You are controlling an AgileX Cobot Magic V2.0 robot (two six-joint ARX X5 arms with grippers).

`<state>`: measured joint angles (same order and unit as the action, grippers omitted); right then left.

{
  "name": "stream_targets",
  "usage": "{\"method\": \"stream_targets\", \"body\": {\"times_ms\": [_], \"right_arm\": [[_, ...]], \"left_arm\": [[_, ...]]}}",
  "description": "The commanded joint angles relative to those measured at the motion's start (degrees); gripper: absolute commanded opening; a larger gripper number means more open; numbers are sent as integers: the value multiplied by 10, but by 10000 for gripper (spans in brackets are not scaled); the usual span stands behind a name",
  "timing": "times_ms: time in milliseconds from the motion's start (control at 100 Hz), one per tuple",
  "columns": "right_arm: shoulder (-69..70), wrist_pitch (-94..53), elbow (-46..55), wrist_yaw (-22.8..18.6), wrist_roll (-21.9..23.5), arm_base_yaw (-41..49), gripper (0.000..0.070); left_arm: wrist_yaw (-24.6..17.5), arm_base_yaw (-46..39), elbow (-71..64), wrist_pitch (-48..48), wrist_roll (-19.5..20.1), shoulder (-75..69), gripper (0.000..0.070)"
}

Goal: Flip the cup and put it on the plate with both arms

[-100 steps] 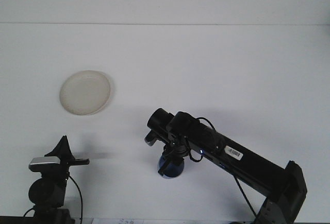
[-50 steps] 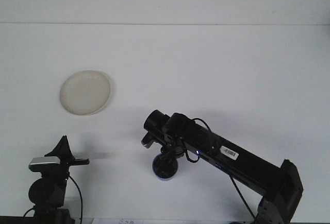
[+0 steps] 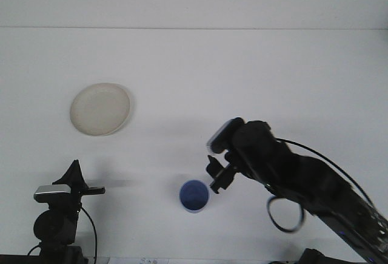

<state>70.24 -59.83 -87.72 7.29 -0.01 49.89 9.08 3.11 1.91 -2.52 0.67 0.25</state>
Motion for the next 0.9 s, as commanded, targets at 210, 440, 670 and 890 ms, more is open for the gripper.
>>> {"method": "stream_targets", "body": {"times_ms": [210, 440, 670, 890], "right_arm": [[-275, 152, 234, 110, 25, 8, 485], [-504, 301, 451, 108, 32, 8, 485], [-623, 318, 541, 106, 33, 8, 485], [-632, 306, 544, 106, 32, 8, 485]], "left_arm": [[0, -1, -11, -5, -2, -1, 13], [0, -1, -11, -6, -10, -1, 13], [0, -1, -11, -10, -117, -1, 12], [-17, -1, 13, -13, -198, 0, 12]]}}
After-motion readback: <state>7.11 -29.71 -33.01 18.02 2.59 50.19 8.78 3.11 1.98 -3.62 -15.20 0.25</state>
